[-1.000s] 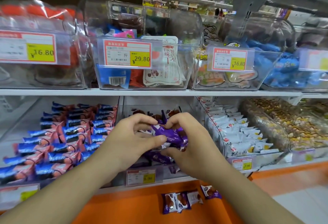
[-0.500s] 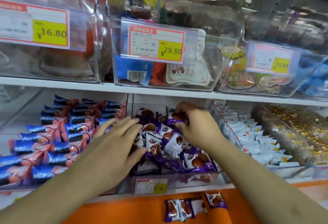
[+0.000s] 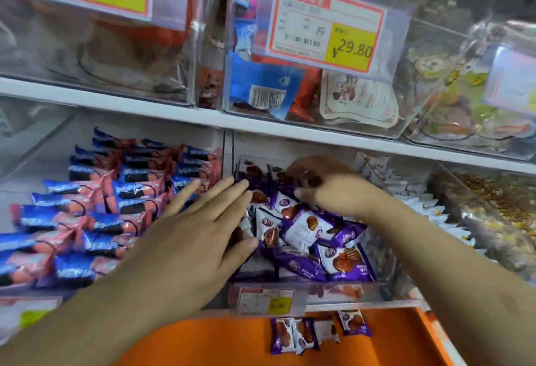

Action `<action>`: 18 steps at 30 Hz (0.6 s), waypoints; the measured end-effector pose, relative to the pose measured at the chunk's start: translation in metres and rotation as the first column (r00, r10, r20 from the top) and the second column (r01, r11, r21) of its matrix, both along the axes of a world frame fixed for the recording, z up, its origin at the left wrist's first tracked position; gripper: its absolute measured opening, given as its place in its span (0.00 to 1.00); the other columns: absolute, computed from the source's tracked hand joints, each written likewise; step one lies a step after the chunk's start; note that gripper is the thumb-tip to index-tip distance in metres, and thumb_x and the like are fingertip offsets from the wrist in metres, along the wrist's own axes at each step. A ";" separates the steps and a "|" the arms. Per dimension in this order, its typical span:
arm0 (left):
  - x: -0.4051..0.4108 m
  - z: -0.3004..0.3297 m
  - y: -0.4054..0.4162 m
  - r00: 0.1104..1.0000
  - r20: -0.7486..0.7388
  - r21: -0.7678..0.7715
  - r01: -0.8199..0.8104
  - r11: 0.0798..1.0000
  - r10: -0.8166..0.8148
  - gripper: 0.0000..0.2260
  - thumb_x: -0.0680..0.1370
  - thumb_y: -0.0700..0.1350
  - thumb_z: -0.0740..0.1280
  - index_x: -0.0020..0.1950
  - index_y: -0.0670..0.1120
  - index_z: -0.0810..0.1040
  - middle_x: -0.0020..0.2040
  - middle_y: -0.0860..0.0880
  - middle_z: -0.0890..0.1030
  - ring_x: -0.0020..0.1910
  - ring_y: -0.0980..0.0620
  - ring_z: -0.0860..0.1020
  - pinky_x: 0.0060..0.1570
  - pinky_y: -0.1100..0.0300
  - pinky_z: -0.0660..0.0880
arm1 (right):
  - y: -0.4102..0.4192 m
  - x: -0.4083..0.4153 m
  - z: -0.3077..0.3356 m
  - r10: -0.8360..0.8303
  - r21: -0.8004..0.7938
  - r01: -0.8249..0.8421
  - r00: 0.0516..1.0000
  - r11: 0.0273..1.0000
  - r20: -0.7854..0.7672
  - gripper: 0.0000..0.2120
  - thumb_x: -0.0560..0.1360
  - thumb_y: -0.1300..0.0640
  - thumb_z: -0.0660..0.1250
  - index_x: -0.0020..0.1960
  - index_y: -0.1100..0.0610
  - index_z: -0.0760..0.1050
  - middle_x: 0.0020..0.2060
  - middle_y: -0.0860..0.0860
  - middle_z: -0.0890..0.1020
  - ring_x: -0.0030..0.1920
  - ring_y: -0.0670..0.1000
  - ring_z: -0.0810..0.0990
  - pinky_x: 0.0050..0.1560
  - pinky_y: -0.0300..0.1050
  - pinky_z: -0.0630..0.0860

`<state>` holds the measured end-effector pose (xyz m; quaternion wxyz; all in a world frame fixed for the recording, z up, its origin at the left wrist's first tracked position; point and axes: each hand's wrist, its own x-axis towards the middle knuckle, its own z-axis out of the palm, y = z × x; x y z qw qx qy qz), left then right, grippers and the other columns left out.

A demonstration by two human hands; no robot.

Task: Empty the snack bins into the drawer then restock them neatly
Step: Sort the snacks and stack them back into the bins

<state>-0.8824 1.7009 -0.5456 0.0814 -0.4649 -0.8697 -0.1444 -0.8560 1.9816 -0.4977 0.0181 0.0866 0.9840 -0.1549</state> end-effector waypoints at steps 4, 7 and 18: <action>-0.004 -0.008 -0.005 1.000 0.005 -0.045 -0.022 0.999 0.022 0.34 0.80 0.70 0.35 0.83 0.59 0.37 0.82 0.62 0.33 0.77 0.65 0.28 0.77 0.52 0.29 | 0.002 0.040 0.006 0.119 0.043 -0.135 0.955 0.990 0.273 0.24 0.71 0.52 0.80 0.64 0.36 0.79 0.64 0.38 0.79 0.63 0.42 0.77 0.62 0.39 0.74; -0.001 -0.003 -0.003 1.000 0.022 -0.051 -0.019 0.998 0.021 0.34 0.80 0.70 0.36 0.83 0.59 0.37 0.81 0.62 0.33 0.77 0.66 0.28 0.77 0.53 0.28 | 0.004 0.041 0.003 0.060 0.106 -0.074 0.990 0.992 0.126 0.22 0.69 0.56 0.80 0.60 0.41 0.82 0.56 0.42 0.82 0.53 0.45 0.81 0.55 0.41 0.78; 0.002 0.004 -0.002 0.998 0.061 -0.093 -0.016 0.996 0.022 0.33 0.80 0.71 0.37 0.82 0.60 0.34 0.78 0.66 0.29 0.74 0.67 0.24 0.75 0.55 0.27 | -0.036 -0.016 -0.029 0.044 -0.001 -0.045 0.981 0.999 -0.188 0.20 0.75 0.46 0.77 0.65 0.48 0.81 0.62 0.47 0.83 0.62 0.49 0.79 0.61 0.39 0.72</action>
